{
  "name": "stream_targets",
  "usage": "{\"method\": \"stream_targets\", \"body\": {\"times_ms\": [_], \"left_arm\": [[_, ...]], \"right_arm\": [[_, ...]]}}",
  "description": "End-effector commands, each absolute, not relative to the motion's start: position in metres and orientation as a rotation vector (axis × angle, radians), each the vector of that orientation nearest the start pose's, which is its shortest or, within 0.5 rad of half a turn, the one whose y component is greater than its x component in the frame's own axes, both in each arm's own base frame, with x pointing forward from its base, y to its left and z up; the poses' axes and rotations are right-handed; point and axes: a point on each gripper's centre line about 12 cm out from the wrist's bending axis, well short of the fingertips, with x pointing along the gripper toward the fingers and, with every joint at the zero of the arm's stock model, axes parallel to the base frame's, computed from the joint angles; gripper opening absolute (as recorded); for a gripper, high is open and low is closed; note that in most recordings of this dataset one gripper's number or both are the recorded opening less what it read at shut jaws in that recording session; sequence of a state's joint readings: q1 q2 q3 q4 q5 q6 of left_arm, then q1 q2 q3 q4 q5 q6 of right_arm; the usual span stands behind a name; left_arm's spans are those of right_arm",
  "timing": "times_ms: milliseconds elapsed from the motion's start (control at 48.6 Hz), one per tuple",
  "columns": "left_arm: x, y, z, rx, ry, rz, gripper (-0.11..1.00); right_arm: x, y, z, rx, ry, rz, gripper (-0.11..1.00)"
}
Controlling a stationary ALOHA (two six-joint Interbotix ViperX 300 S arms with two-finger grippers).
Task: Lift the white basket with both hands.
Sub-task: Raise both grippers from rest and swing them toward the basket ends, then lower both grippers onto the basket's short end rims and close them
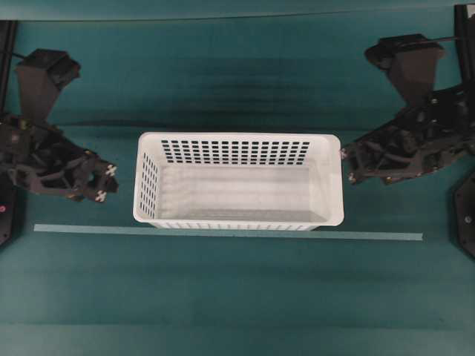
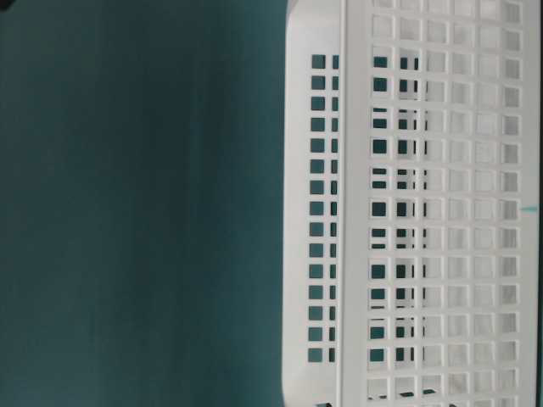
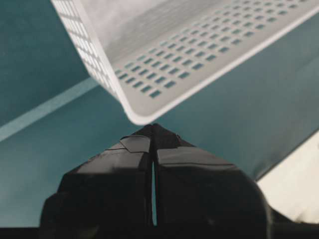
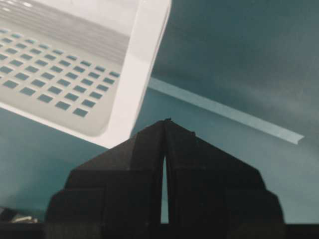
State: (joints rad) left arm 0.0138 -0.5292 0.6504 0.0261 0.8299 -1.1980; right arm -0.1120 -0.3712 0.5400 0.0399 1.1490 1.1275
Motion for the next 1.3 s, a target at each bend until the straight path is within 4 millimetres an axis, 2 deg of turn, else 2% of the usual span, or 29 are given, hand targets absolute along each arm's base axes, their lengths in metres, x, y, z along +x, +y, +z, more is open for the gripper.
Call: {"method": "stream_targets", "body": {"times_ms": [0, 206, 329, 391, 515, 597, 659, 762, 865, 947, 1091, 1277], "left_arm": [[0.276, 0.007, 0.288, -1.078, 0.813, 0.587, -0.03], [0.277, 0.007, 0.288, -1.078, 0.814, 0.588, -0.03], [0.276, 0.009, 0.286, -1.085, 0.811, 0.598, -0.03], [0.275, 0.011, 0.286, -1.088, 0.806, 0.602, -0.03], [0.275, 0.012, 0.285, -1.086, 0.806, 0.602, 0.02], [0.275, 0.012, 0.285, -1.082, 0.806, 0.601, 0.1], [0.275, 0.012, 0.286, -1.083, 0.802, 0.599, 0.2], [0.276, 0.012, 0.284, -1.083, 0.805, 0.601, 0.5], [0.276, 0.013, 0.281, -1.092, 0.81, 0.611, 0.8], [0.279, 0.015, 0.277, -1.093, 0.819, 0.626, 0.96], [0.283, 0.022, 0.267, -1.09, 0.839, 0.663, 0.96], [0.287, 0.033, 0.244, -1.104, 0.865, 0.727, 0.96]], "right_arm": [[0.281, -0.025, 0.26, 1.046, 1.15, -0.814, 0.0], [0.283, -0.025, 0.259, 1.046, 1.137, -0.807, 0.0], [0.284, -0.027, 0.26, 1.043, 1.112, -0.804, 0.06], [0.286, -0.028, 0.259, 1.048, 1.101, -0.8, 0.11], [0.288, -0.028, 0.257, 1.056, 1.098, -0.806, 0.31], [0.289, -0.028, 0.252, 1.063, 1.109, -0.821, 0.51], [0.289, -0.028, 0.25, 1.068, 1.11, -0.83, 0.65], [0.292, -0.028, 0.245, 1.076, 1.106, -0.834, 0.86], [0.295, -0.028, 0.242, 1.082, 1.09, -0.827, 0.89], [0.298, -0.029, 0.238, 1.087, 1.082, -0.827, 0.88], [0.305, -0.03, 0.23, 1.087, 1.086, -0.831, 0.88], [0.311, -0.031, 0.218, 1.083, 1.115, -0.851, 0.88]]}}
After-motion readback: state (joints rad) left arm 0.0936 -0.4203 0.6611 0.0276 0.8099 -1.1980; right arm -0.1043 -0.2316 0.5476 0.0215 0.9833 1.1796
